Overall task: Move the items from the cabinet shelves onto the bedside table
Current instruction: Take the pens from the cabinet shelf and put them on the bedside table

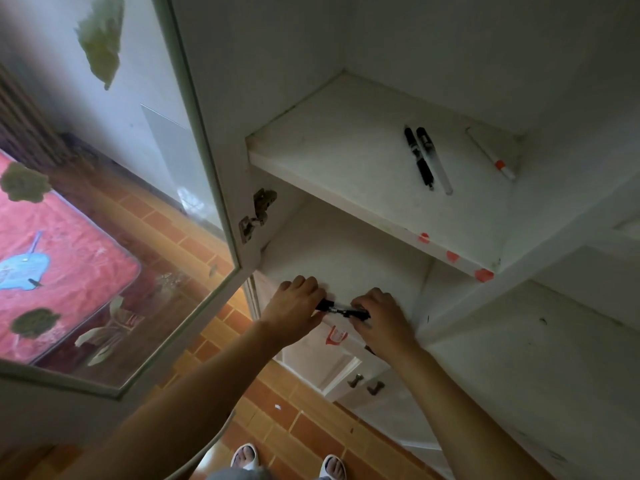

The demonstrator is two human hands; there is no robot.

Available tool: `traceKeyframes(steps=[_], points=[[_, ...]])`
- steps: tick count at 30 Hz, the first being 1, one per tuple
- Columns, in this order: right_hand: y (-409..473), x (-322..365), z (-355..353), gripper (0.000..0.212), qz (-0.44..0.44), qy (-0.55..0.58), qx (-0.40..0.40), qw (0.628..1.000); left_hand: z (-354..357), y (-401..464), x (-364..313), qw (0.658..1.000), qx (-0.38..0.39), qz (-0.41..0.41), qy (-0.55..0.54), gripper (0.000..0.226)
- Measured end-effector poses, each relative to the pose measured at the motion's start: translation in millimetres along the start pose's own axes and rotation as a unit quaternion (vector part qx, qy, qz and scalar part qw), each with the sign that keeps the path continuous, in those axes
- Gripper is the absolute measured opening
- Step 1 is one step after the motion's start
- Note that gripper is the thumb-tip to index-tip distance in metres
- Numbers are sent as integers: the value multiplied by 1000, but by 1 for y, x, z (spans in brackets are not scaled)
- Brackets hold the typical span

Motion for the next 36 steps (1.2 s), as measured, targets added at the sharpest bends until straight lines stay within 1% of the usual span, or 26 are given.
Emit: traceKeyframes(steps=[10, 16, 22, 28, 36], points=[[17, 15, 8, 19, -30, 7, 31, 999, 5, -4, -2, 1000, 5, -13, -6, 28], [14, 13, 8, 23, -28, 5, 38, 999, 14, -4, -3, 999, 13, -29, -30, 21], [13, 14, 5, 27, -27, -3, 38, 999, 19, 2, -4, 999, 30, -32, -28, 13], [13, 14, 1, 41, -38, -51, 66, 996, 17, 6, -4, 997, 58, -34, -22, 14], [18, 10, -1, 34, -20, -9, 55, 998, 18, 13, -10, 997, 71, -28, -29, 24]])
Point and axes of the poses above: each hand's wrist, its own y-axis towards the middle knuckle, its own z-axis out of the palm, x = y × z, the point moved 6 cm from there along y, towards the middle knuckle, and after that the axes turned 15 degrees about y, right-handed, at the moved point
